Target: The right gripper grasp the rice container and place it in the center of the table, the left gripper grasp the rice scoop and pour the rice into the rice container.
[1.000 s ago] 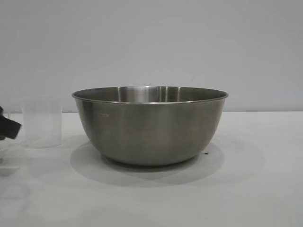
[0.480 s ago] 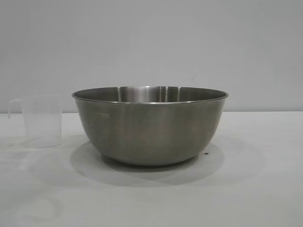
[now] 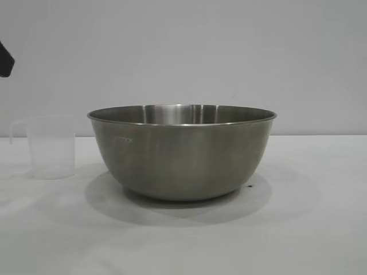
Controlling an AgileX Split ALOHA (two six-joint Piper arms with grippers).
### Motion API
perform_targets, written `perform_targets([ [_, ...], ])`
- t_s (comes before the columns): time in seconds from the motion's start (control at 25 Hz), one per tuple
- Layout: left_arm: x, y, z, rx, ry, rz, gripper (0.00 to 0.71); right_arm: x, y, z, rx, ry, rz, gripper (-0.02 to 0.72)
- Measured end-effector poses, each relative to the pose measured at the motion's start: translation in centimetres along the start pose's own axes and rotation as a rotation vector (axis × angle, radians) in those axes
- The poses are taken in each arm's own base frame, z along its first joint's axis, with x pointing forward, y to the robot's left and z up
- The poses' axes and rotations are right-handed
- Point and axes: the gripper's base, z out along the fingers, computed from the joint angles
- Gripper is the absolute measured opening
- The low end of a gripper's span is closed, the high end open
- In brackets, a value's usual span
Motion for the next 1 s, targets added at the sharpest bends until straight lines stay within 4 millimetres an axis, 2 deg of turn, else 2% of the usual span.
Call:
perform_targets([
  [0.24,-3.7,-1.6,-2.3,0.107,0.148,0.036,0.316,0.0,0.0,0.0,0.000,0.000,0.000,0.554],
  [0.44,-7.5,-2.7,-5.8,0.187,0.198,0.136,0.316,0.0,0.0,0.0,0.000,0.000,0.000,0.554],
  [0.48,-8.0,-2.8,-6.7,0.198,0.200,0.156,0.368,0.0,0.0,0.0,0.000,0.000,0.000,0.554],
  [0.52,-8.5,-2.8,-7.6,0.203,0.196,0.174,0.347,0.0,0.0,0.0,0.000,0.000,0.000,0.554],
  [0.56,-8.8,-2.8,-8.6,0.211,0.194,0.186,0.416,0.0,0.0,0.0,0.000,0.000,0.000,0.554],
  [0.64,-9.3,-2.8,-10.6,0.218,0.186,0.211,0.473,0.0,0.0,0.0,0.000,0.000,0.000,0.554],
  [0.76,-9.3,-2.6,-13.8,0.226,0.142,0.241,0.457,0.0,0.0,0.0,0.000,0.000,0.000,0.554],
  [0.8,-9.2,-2.4,-15.0,0.225,0.118,0.250,0.498,0.0,0.0,0.0,0.000,0.000,0.000,0.554],
  [1.0,-7.4,-1.4,-19.8,0.188,0.076,0.321,0.484,0.0,0.0,0.0,0.000,0.000,0.000,0.554],
])
